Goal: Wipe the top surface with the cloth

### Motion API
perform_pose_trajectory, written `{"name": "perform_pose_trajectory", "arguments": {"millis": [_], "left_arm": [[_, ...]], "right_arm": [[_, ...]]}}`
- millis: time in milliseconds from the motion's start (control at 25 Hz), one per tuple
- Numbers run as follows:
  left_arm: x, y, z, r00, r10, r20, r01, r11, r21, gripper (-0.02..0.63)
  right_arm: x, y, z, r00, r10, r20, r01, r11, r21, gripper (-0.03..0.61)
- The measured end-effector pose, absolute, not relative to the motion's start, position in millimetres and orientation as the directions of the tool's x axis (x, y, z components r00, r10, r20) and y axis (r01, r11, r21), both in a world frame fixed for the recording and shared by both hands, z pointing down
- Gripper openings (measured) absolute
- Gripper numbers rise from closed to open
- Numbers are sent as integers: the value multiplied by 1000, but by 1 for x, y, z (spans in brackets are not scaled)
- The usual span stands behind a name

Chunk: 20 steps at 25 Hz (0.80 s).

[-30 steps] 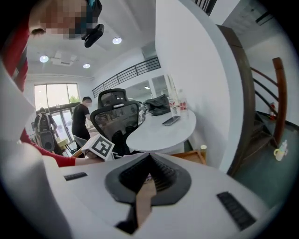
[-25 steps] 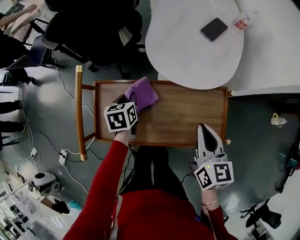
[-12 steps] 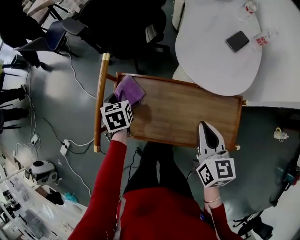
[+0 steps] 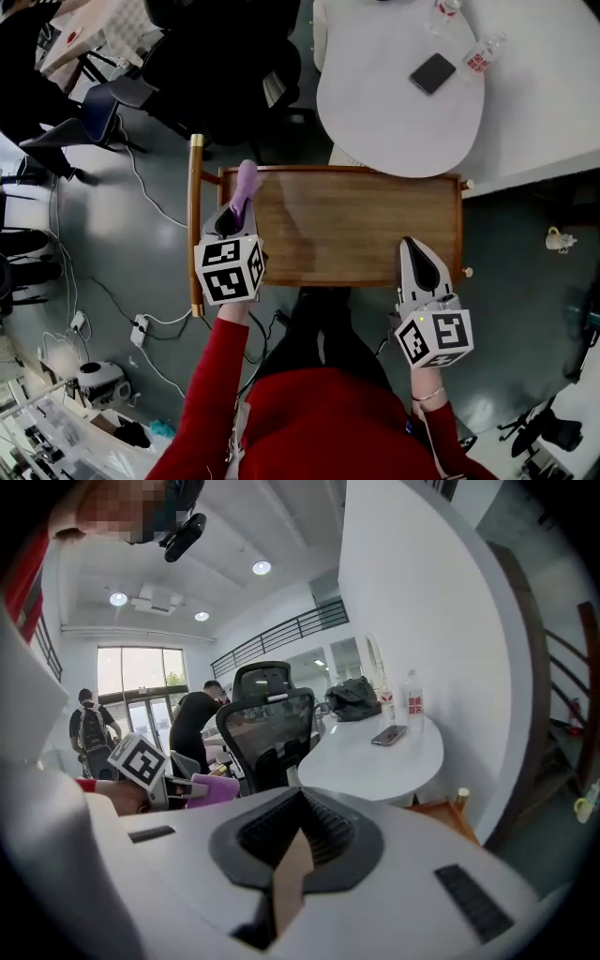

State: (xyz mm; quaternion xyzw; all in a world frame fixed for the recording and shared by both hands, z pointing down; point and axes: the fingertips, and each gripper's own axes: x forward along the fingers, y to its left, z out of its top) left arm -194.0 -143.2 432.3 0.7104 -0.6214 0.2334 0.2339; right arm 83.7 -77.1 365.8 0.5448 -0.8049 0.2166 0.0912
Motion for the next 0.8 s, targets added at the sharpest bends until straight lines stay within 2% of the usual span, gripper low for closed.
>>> {"name": "perform_pose_trajectory", "arguments": {"millis": [80,200,280,360,480,560,800], "left_arm": [[-137,-142,428,295,-737,608,-955,-254,155,54],[-24,-127,422,589,-606,534,-808,-431,402,54],[54,-112,418,720,-505,476,-693,-511,508,54],[129,-102,419,798,-406,446,-602,-585,543,54],[215,-95,437,839,-290,460,-523,-661,538,54],[244,-95,454,833,-258,490,-517,-680,520,54],[247,-103,497,756,-254,603,-591,-660,463,54]], "right_arm": [[98,-66,366,-333,-861,385,-936,251,-249,12],[124,-37,363,-221,-895,389,-962,133,-240,12],[150,-12,360,-143,-909,393,-972,53,-231,12],[182,8,359,-64,-917,395,-975,-27,-222,12],[223,32,363,41,-911,409,-964,-144,-224,12],[237,41,370,75,-904,421,-954,-188,-232,12],[240,42,384,57,-891,451,-947,-191,-257,12]]}}
